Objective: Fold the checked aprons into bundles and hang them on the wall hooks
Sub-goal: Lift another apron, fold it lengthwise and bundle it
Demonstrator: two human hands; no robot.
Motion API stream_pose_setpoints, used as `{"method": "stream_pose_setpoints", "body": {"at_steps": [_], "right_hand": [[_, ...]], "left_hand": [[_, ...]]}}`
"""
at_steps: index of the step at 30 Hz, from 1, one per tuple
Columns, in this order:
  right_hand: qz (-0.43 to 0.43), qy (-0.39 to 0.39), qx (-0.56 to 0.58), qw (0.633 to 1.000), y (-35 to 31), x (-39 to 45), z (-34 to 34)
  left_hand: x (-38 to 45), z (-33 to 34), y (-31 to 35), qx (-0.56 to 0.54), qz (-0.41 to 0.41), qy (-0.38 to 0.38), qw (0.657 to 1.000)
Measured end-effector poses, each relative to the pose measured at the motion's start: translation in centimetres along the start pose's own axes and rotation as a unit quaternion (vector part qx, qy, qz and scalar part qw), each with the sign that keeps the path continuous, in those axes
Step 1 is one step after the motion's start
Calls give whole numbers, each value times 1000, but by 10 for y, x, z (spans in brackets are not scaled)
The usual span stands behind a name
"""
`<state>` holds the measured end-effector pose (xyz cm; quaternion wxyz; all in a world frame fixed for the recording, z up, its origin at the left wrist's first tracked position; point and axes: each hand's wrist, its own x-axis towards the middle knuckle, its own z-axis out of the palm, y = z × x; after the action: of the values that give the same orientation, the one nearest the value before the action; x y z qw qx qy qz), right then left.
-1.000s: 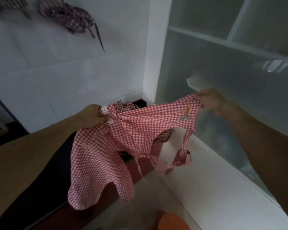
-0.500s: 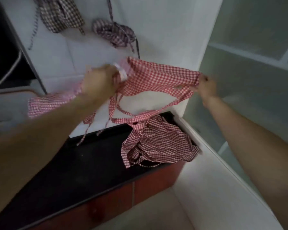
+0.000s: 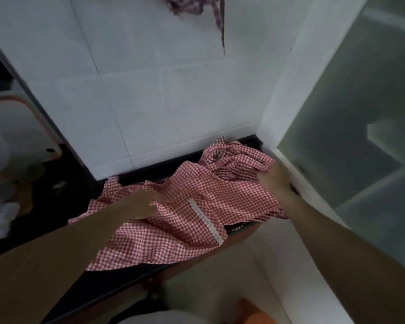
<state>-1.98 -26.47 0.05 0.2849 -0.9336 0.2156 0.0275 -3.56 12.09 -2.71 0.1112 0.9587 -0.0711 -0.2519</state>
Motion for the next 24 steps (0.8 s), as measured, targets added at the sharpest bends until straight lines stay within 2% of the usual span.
{"method": "stream_pose_setpoints", "body": {"at_steps": [4,7,10,12,14,18,19,21,22,24], "right_hand": [[-173,-58,-16,983,-62,-15,71],[-224,-124,-74,964,-97,-26,113],[-275,-174,-106,940,-116,-26,154],[-273,-237,-182,914,-118,-19,174],[-232,-274,-265,895,-113,-17,184],[-120,-291,-319,894,-87,1,186],[-104,-315,-334,882,-84,8,180],[-98,-426,-363,822,-97,23,167],[-94,-454,-367,806,-108,24,162],[-114,-424,-396,806,-130,18,161]], "left_hand": [[23,28,-74,30,-76,49,995],[25,39,-108,38,-62,45,996],[36,54,-142,-32,-53,27,998],[42,61,-160,-54,-68,-15,996],[52,82,-184,-60,-81,-47,994],[41,83,-184,-71,-56,-125,988],[37,77,-176,-84,-61,-136,985],[32,72,-163,-104,-92,-169,976],[31,71,-158,-94,-100,-180,974],[26,70,-146,-49,-85,-183,978]]}}
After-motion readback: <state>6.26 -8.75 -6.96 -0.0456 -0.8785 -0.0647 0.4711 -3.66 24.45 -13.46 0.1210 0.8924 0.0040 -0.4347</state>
